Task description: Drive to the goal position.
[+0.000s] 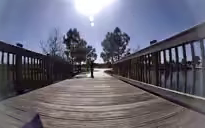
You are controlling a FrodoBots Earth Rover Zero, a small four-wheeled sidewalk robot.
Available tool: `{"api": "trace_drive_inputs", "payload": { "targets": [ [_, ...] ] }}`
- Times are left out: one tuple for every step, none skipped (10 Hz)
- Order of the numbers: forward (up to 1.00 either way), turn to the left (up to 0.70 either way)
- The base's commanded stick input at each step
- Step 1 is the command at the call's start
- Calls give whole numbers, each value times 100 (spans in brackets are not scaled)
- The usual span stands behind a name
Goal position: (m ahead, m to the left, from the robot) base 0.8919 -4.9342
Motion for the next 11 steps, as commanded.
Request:
{"api": "trace_drive_inputs", "payload": {
  "targets": [
    [85, -14],
    [85, 0],
    [85, 0],
    [85, 0],
    [85, 0],
    [85, 0],
    [85, 0],
    [85, 0],
    [85, 0],
    [85, 0],
    [85, 0]
  ]
}}
